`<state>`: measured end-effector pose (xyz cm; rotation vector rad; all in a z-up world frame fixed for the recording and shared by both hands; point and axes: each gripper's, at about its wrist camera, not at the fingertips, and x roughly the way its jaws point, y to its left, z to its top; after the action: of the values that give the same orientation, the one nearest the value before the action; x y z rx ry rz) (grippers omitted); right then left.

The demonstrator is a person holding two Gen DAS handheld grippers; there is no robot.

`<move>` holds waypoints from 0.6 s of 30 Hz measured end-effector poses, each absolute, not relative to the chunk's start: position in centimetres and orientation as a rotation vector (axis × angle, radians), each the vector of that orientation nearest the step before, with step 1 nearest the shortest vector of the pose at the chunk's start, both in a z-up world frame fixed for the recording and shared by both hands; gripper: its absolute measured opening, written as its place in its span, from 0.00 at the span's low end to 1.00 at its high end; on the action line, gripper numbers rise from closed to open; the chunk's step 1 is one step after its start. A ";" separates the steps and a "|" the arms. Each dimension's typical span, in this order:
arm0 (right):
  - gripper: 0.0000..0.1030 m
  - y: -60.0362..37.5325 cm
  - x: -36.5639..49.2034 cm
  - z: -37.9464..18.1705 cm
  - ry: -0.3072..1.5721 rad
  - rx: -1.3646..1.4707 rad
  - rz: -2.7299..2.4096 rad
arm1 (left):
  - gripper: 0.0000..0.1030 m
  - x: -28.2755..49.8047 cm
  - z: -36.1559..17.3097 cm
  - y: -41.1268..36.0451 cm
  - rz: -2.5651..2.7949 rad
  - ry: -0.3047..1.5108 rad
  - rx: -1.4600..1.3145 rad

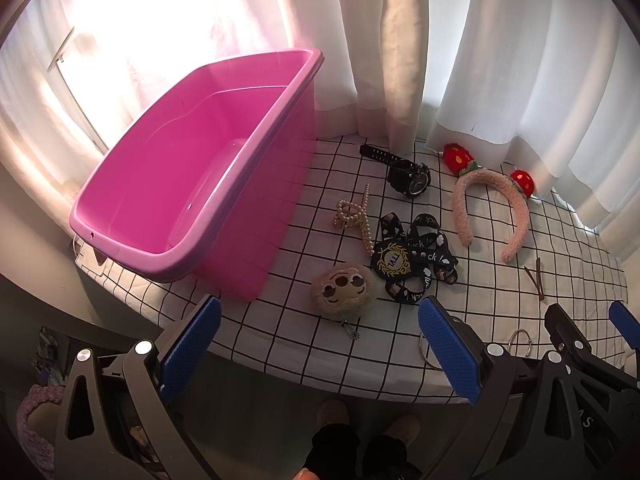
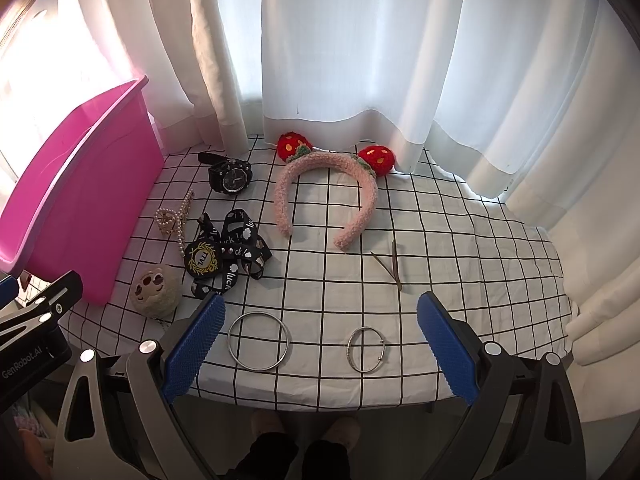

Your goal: Organize jewelry

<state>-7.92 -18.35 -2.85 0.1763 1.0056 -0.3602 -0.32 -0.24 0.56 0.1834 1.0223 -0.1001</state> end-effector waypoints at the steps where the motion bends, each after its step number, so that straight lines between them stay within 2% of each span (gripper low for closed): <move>1: 0.90 -18.4 -7.9 -2.9 1.005 0.177 -0.360 | 0.94 -0.3 0.7 -0.2 -0.100 1.022 0.183; 18: 0.90 -18.2 -7.9 -2.8 1.004 0.177 -0.361 | 0.94 -0.2 0.8 0.4 -0.103 1.018 0.181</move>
<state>-7.95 -18.20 -2.76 0.1769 1.0038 -0.3608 -0.24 0.39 0.83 0.1805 1.0184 -0.1025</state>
